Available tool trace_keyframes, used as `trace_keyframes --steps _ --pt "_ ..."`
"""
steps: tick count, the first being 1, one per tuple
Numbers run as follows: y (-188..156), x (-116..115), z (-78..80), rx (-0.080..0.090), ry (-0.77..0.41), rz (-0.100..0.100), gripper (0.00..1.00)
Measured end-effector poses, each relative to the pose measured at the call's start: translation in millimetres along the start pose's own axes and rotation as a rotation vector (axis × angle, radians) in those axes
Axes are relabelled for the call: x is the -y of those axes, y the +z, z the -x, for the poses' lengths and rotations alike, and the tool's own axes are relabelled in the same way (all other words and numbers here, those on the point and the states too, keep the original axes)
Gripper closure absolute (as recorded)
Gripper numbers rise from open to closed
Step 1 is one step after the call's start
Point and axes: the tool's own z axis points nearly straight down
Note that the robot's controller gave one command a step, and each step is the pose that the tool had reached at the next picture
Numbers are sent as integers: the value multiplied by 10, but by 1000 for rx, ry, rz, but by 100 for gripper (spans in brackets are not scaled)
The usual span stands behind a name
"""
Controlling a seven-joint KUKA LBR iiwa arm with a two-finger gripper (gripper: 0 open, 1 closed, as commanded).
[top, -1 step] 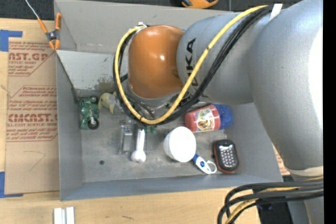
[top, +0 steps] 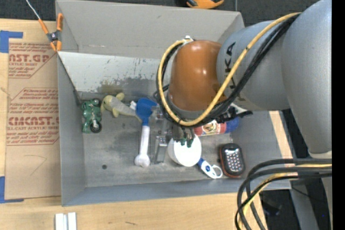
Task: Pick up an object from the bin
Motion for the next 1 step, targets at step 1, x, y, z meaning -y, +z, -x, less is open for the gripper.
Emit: trace_keyframes --steps 1 --pt "82 600 169 1 365 -2 0"
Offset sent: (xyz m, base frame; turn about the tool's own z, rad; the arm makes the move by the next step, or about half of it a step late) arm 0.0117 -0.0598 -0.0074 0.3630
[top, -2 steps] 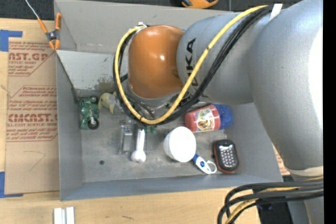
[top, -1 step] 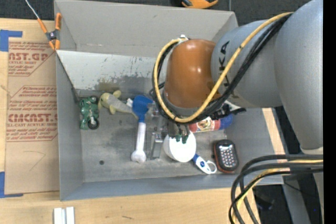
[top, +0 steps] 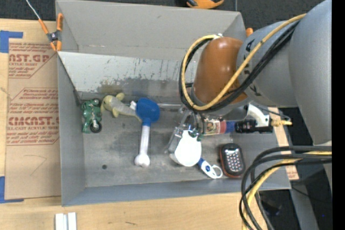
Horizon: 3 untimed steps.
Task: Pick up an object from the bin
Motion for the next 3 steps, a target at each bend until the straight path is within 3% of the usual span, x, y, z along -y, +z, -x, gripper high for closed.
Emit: trace_keyframes --steps 1,2,3 --pt "58 805 233 6 -432 0 0" --pt "59 781 223 5 -434 3 100" --pt "-1484 557 387 17 -473 5 100"
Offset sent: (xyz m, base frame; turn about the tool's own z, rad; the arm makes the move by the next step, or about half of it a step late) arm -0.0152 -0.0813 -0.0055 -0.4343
